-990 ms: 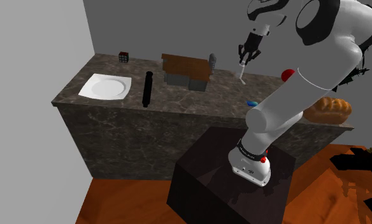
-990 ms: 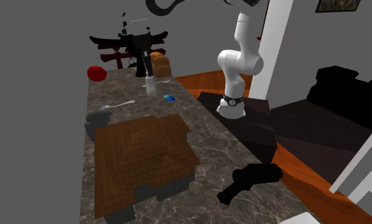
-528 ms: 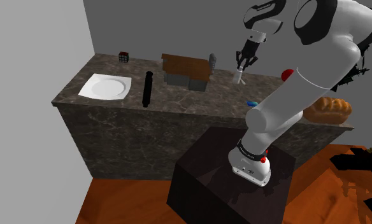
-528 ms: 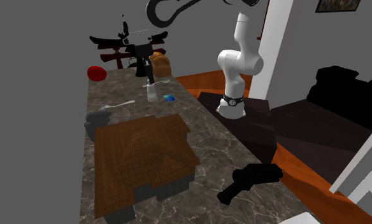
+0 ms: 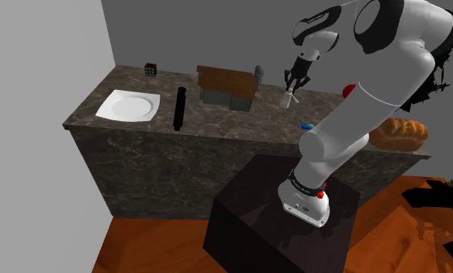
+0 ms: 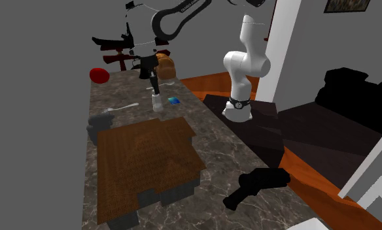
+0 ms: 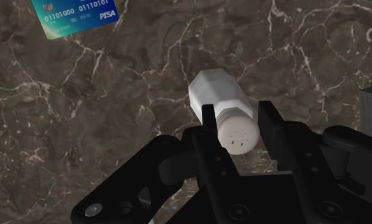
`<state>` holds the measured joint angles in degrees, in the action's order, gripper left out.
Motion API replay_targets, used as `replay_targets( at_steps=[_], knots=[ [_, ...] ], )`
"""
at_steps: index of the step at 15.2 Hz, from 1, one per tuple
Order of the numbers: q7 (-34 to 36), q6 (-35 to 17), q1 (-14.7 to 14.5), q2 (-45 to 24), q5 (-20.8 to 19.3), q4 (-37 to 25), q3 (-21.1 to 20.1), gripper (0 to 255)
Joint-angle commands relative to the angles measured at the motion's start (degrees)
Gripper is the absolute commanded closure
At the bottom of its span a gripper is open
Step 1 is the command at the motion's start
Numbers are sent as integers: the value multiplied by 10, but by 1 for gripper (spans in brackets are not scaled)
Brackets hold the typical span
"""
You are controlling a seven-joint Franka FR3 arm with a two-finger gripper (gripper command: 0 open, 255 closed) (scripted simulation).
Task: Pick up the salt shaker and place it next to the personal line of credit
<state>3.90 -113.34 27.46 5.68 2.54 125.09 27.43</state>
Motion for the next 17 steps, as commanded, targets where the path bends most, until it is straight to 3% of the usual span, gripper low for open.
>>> replay_targets(
  at_steps=[1,7,14,15,17],
  knots=[
    [-5,-16,1,-8,4,9,2,255],
    [-19,-63,1,-33,18,35,4,255],
    [-19,-63,1,-33,18,35,4,255],
    [-19,-64,1,-33,18,35,4,0],
    [-19,-63,1,-33,18,35,5,0]
  ],
)
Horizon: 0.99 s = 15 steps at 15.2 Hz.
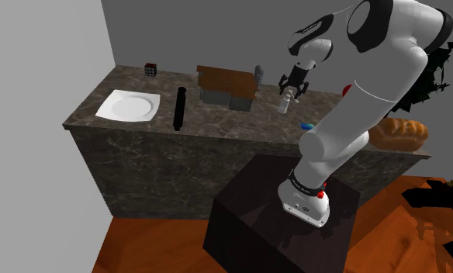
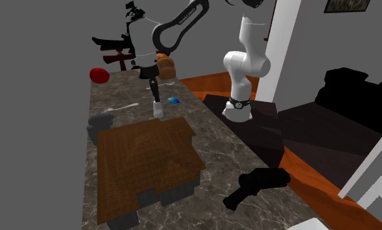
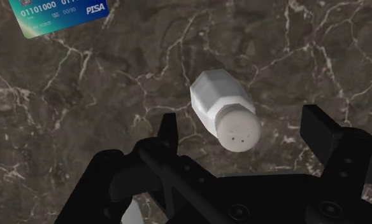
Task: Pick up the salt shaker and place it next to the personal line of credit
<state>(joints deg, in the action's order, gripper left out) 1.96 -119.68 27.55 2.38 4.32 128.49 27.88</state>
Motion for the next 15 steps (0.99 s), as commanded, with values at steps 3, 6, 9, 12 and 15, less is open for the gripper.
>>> replay_targets(
  at_steps=[3,6,9,12,15],
  knots=[
    [1,0,0,0,0,1,0,0],
    [10,58,1,20,-13,-40,0,0],
    [11,73,2,24,-15,-51,0,0],
    [11,73,2,24,-15,-51,0,0],
    [11,73,2,24,-15,-51,0,0]
  ],
)
